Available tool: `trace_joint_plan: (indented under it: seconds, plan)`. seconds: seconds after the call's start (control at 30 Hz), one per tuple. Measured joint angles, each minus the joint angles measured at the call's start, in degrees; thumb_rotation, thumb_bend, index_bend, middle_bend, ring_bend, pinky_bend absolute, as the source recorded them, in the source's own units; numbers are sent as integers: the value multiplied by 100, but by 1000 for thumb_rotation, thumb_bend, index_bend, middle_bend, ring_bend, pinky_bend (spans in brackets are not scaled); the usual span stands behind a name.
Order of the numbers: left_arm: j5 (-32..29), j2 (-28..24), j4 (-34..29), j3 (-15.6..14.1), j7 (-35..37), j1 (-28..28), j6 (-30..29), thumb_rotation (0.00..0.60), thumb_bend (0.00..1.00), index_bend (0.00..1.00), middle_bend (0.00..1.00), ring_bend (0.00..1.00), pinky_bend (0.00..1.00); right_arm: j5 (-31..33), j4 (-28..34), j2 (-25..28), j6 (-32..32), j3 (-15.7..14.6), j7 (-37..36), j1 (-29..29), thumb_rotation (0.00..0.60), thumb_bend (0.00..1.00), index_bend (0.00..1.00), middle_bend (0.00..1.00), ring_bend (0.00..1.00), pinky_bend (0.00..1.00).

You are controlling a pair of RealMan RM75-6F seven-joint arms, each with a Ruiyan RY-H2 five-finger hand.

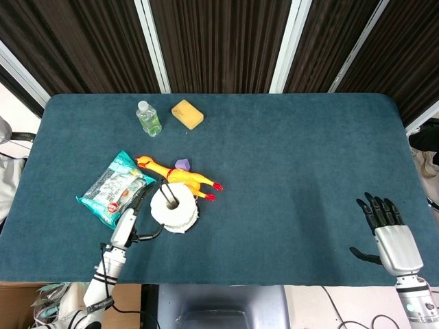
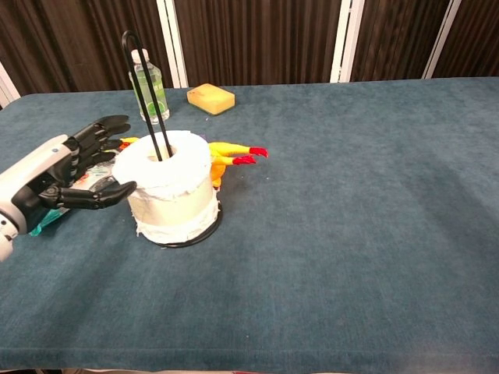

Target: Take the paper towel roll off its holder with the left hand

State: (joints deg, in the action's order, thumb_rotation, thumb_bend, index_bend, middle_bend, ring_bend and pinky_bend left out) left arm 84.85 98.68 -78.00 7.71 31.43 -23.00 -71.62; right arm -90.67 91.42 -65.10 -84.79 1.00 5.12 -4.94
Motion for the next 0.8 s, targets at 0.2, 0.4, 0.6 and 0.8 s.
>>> trace_joint_plan:
  seconds: [0.2, 0.4, 0.6, 0.8]
  plan:
    - [-93, 146, 4, 23, -156, -92, 100, 600, 316, 0, 0, 0, 0, -19, -12, 44, -34, 2, -114, 14, 600, 37, 0, 0, 0, 0]
    - [-237, 292, 35, 86, -398, -194, 218, 600, 315, 0, 0, 0, 30, -48, -22, 88, -80, -11, -265, 37, 600, 38, 0, 0, 0, 0]
    - [-512, 453, 74, 214, -626, -297, 402, 600, 313, 0, 0, 0, 161, -36, -47, 117, -110, -6, -312, 61, 600, 37, 0, 0, 0, 0]
    - [-799, 668, 173, 394, -921, -393, 515, 600, 371, 231, 144, 253, 409, -19, -81, 141, -146, 11, -417, 82, 600, 37, 0, 0, 0, 0]
